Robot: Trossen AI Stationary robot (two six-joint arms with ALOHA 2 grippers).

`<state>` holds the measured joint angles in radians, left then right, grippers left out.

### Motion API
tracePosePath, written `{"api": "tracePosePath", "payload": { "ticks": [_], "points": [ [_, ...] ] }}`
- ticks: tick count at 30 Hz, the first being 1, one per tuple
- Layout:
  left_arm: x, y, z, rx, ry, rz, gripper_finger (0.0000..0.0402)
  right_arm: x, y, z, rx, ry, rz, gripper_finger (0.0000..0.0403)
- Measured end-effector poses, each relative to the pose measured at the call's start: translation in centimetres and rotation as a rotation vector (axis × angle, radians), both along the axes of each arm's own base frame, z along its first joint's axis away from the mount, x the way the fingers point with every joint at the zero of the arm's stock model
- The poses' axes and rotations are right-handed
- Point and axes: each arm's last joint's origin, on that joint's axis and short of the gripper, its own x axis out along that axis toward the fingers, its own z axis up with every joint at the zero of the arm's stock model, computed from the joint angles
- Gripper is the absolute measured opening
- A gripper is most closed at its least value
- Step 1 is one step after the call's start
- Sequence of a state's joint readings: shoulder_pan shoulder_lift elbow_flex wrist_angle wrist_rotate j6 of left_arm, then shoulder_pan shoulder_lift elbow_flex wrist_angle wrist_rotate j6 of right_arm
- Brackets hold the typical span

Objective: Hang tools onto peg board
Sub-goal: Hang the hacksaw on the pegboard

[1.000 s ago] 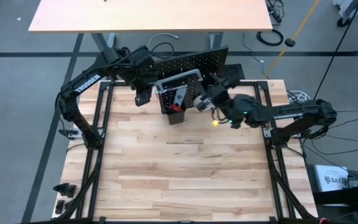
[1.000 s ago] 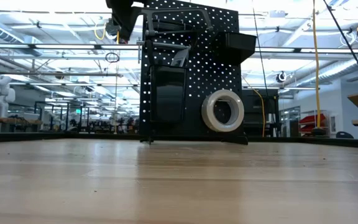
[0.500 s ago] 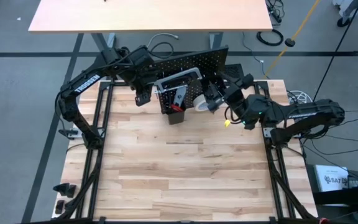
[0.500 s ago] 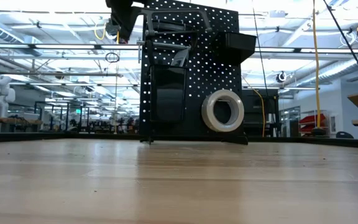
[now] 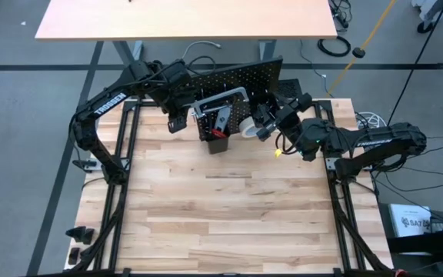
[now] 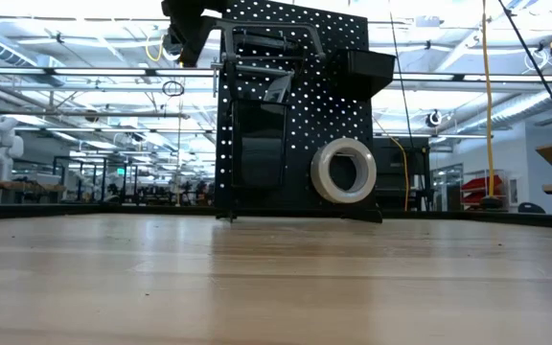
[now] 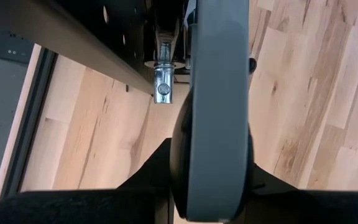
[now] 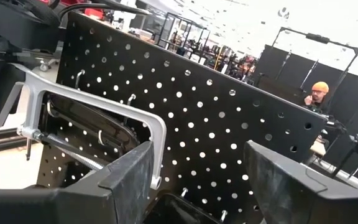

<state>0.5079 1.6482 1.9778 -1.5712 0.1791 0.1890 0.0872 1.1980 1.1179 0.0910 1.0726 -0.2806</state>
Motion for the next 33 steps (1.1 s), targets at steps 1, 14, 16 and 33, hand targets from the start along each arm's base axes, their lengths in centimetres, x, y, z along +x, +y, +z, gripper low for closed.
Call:
{"api": "tracePosePath", "payload": {
  "ticks": [1,14,16,33],
  "points": [
    [0.0,0.0,0.0,0.0,0.0,0.0,0.0071,0.01,0.0,0.0,0.0,0.0,0.0,0.0242],
    [0.1,-0.18,-0.01,0.0,0.0,-0.008,0.0074,0.01,-0.02,0.01,0.004,-0.008,-0.001,0.0242],
    [0.11,-0.16,-0.02,0.001,0.0,-0.008,0.0074,0.01,-0.02,0.01,0.004,-0.008,0.0,0.0242],
    [0.08,-0.08,-0.04,0.046,0.016,-0.047,0.0107,0.01,-0.02,-0.18,0.002,0.015,0.0,0.0242]
  ]
}}
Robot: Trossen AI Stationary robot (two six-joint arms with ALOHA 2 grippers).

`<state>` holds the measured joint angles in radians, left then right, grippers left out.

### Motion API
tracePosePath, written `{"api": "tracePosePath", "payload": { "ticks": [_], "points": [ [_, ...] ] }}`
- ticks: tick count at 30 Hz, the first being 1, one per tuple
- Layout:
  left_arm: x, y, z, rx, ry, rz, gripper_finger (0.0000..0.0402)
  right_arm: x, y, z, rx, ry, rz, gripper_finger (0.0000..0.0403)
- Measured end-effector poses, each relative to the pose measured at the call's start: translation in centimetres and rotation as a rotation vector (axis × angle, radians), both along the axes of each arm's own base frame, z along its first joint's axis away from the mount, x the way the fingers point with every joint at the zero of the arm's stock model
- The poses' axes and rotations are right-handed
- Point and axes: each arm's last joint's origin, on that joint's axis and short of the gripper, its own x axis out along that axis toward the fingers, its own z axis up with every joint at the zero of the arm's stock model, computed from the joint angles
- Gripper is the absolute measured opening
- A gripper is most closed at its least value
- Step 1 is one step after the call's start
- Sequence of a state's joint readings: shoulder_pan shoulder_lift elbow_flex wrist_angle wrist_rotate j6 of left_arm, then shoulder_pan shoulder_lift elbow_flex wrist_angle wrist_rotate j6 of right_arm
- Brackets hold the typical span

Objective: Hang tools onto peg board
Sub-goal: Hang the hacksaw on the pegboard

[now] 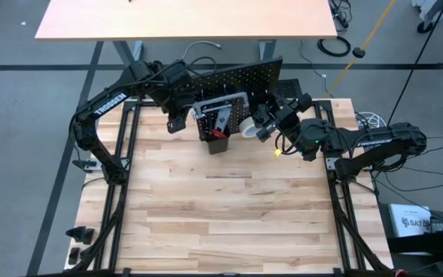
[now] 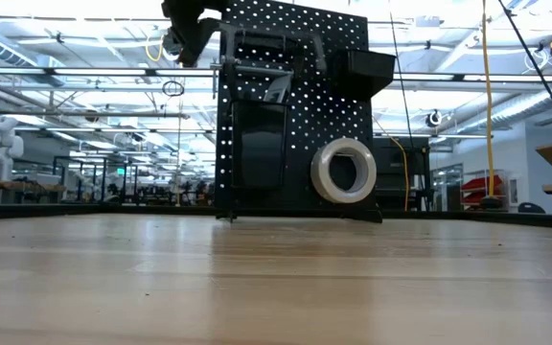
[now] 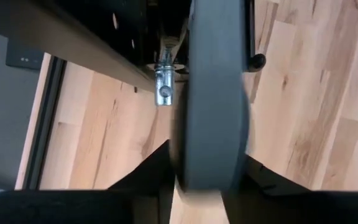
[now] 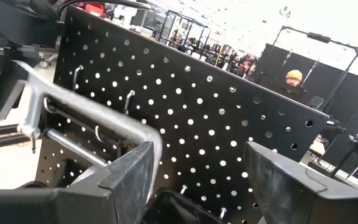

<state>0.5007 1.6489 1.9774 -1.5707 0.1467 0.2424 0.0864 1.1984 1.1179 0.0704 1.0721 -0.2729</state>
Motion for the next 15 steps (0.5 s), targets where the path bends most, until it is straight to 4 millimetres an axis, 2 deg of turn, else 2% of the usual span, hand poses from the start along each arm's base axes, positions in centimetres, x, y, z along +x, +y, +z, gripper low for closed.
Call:
{"api": "tracePosePath", "payload": {
  "ticks": [6,15],
  "points": [
    [-0.02,0.04,0.0,0.013,0.007,0.005,0.0139,0.0,0.0,0.0,0.0,0.0,0.0,0.0242],
    [-0.03,0.08,-0.01,0.024,0.013,0.01,0.0143,0.0,0.0,0.0,0.0,0.0,0.0,0.0242]
  ]
}}
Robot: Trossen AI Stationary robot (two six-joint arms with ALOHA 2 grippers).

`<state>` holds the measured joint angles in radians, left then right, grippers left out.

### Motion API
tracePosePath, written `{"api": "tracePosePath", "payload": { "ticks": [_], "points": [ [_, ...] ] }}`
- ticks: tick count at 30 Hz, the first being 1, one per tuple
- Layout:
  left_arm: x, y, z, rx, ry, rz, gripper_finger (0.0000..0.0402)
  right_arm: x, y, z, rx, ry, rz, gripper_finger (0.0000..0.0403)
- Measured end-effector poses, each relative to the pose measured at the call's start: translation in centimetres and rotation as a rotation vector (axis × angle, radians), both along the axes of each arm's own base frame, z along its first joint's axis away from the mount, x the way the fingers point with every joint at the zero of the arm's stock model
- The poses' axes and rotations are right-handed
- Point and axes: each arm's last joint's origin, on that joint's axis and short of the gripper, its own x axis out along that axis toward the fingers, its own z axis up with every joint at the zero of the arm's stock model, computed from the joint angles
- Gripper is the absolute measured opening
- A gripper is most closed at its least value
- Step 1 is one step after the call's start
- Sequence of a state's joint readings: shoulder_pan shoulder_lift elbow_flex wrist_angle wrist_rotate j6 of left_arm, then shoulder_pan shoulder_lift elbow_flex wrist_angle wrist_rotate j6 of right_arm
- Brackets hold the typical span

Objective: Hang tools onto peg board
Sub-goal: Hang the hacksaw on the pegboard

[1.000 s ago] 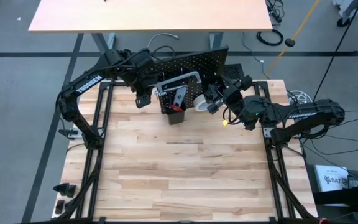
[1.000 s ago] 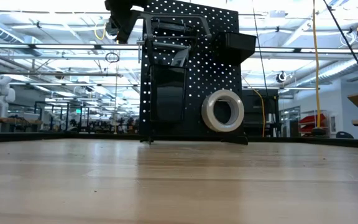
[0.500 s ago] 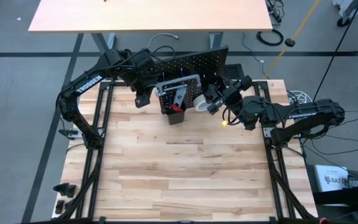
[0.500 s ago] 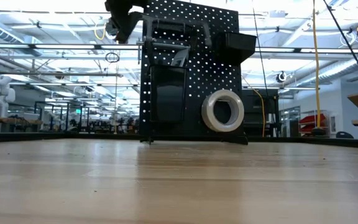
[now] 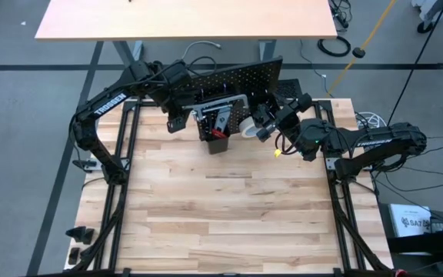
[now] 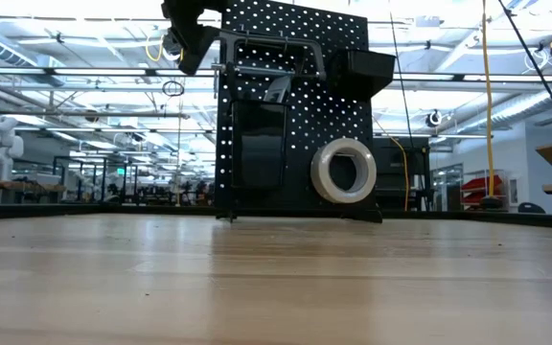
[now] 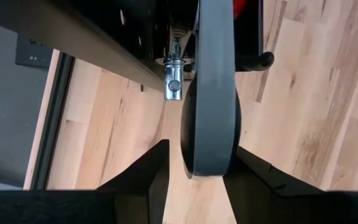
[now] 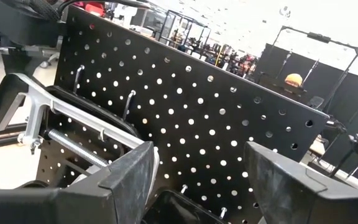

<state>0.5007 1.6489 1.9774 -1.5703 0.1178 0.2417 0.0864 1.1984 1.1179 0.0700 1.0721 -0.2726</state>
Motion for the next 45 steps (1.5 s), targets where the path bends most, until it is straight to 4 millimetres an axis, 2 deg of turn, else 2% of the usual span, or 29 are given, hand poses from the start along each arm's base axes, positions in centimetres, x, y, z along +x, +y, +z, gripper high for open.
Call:
{"api": "tracePosePath", "payload": {
  "ticks": [23,45],
  "points": [
    [0.16,-0.6,0.67,0.066,0.002,-0.014,0.0144,0.0,0.0,-0.06,0.002,0.003,0.0,0.0242],
    [0.21,-0.71,0.69,0.041,-0.006,0.029,0.0144,-0.01,0.0,-0.28,0.012,0.013,0.0,0.0242]
  ]
}}
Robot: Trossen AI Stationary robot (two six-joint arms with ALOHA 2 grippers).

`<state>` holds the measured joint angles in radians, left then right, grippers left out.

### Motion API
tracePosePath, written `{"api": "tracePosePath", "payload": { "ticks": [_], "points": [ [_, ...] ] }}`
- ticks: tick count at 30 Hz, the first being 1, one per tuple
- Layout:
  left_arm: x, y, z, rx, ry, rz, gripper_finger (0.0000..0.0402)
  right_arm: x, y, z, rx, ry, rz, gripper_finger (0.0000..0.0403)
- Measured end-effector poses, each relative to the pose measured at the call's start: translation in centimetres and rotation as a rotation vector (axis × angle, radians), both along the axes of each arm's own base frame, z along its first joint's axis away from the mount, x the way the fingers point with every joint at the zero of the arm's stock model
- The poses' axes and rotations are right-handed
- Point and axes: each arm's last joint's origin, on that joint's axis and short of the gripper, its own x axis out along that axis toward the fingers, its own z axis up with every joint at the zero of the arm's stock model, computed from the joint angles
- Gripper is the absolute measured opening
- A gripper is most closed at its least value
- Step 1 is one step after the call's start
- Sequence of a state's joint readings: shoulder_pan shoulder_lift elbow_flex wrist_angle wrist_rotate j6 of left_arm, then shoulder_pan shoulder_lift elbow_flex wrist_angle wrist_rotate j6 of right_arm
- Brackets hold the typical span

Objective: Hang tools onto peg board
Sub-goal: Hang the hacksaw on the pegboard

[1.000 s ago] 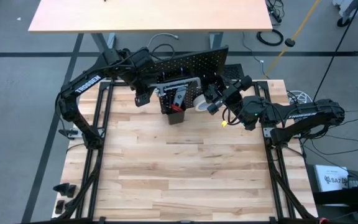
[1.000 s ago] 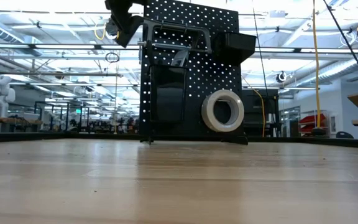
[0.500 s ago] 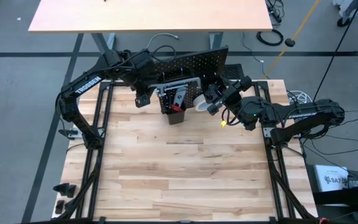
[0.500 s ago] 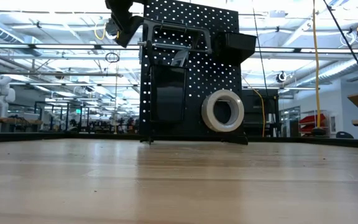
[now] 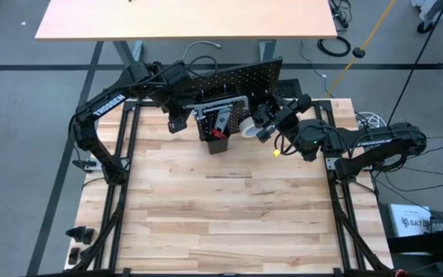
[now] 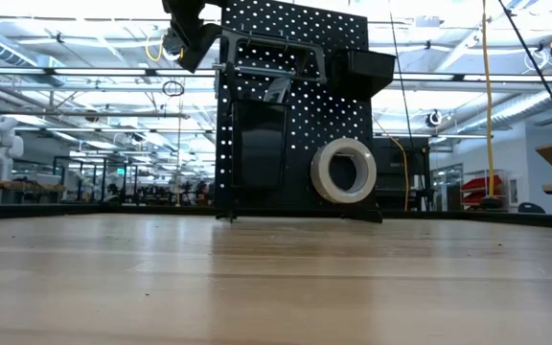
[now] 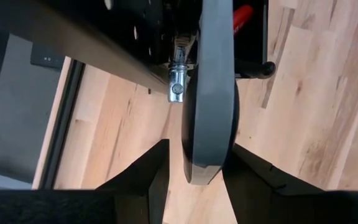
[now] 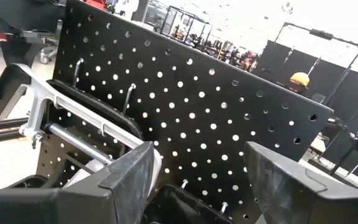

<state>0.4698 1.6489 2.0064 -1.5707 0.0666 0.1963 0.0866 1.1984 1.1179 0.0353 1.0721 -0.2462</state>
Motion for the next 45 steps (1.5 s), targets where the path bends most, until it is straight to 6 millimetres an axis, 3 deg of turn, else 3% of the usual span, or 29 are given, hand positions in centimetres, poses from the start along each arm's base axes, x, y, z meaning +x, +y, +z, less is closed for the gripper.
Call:
{"api": "tracePosePath", "payload": {
  "ticks": [10,17,25,30,37,45],
  "points": [
    [0.0,0.0,0.0,0.013,0.007,0.008,0.0144,0.2,0.1,0.0,0.002,0.004,0.084,0.0242],
    [0.1,-0.1,0.0,0.022,0.011,-0.002,0.0144,1.4,-1.0,-0.9,0.032,0.05,0.348,0.0227],
    [0.0,-0.1,0.0,0.038,0.019,0.007,0.0144,4.8,-4.0,-4.2,-0.093,0.303,0.224,0.0208],
    [0.0,-0.1,0.0,0.038,0.019,0.007,0.0144,5.9,-4.5,-4.8,-0.175,0.364,0.104,0.0216],
    [0.0,-0.1,0.0,0.043,0.021,-0.007,0.0144,6.0,-5.4,-4.9,-0.188,0.377,0.076,0.0204],
    [0.0,-0.1,0.0,0.044,0.022,-0.01,0.0144,5.9,-6.1,-4.9,-0.181,0.38,0.06,0.015]
  ]
}}
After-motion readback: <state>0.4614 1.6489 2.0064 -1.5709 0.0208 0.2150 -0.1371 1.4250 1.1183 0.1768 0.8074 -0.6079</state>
